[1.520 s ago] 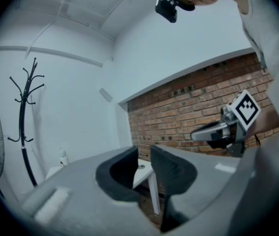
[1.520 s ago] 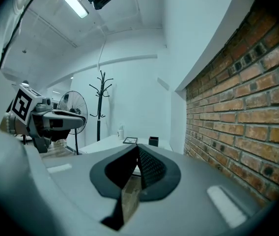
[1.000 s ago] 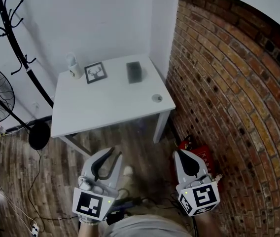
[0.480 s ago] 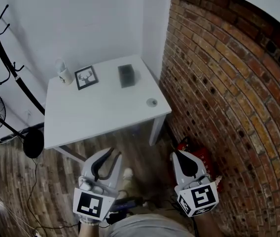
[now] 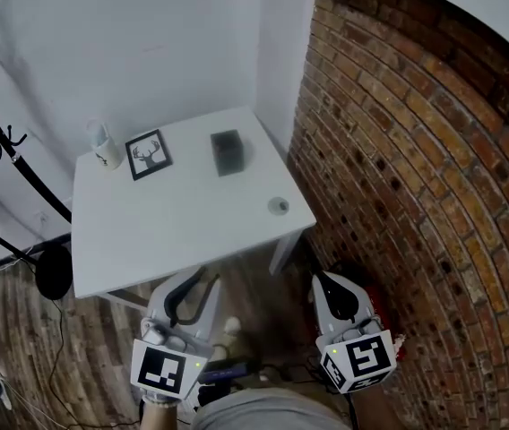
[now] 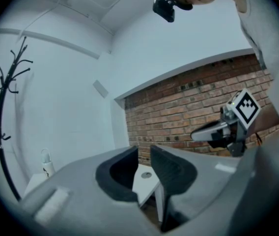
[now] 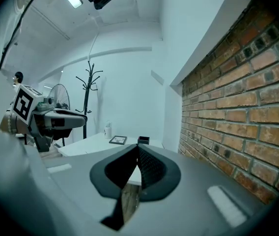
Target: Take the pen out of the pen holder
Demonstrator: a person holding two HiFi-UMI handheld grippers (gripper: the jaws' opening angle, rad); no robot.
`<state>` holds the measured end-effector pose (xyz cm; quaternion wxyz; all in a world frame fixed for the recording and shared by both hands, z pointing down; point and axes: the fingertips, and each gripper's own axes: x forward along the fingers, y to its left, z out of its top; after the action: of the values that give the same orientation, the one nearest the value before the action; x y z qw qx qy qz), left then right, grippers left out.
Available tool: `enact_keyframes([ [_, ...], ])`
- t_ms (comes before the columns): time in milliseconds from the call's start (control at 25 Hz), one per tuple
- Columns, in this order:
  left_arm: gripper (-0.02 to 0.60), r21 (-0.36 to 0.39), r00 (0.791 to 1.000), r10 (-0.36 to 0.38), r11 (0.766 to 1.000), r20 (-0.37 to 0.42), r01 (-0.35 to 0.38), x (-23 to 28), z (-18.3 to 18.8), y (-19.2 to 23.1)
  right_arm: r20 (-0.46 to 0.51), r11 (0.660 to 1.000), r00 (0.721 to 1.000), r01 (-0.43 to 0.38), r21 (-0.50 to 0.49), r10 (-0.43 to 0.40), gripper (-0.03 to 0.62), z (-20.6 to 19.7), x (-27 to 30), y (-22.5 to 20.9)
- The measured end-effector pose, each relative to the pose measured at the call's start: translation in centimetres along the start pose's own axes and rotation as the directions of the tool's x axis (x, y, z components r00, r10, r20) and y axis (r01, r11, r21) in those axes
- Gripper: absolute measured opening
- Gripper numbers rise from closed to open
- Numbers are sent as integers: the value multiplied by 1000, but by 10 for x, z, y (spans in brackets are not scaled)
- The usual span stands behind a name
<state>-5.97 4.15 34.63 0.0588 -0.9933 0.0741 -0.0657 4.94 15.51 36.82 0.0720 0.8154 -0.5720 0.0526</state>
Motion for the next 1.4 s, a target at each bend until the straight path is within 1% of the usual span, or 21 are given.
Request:
enact_keyframes([
  [440, 65, -8, 999, -32, 999, 9, 32, 54, 9, 72, -23, 999, 999, 34, 2, -34, 3, 25, 79, -13],
  [760, 65, -15, 999, -50, 999, 2, 50, 89, 5, 126, -38, 999, 998, 51, -4, -51, 4, 36, 137, -19],
  [1080, 65, -24, 997, -77, 997, 10, 77, 121, 1, 159, -40, 997, 997, 70, -16, -70, 3, 47, 182, -27],
  [1400, 65, -31, 994, -104, 994, 17, 104, 139, -2, 177, -43, 995, 995, 93, -22, -94, 4, 50, 204, -31],
])
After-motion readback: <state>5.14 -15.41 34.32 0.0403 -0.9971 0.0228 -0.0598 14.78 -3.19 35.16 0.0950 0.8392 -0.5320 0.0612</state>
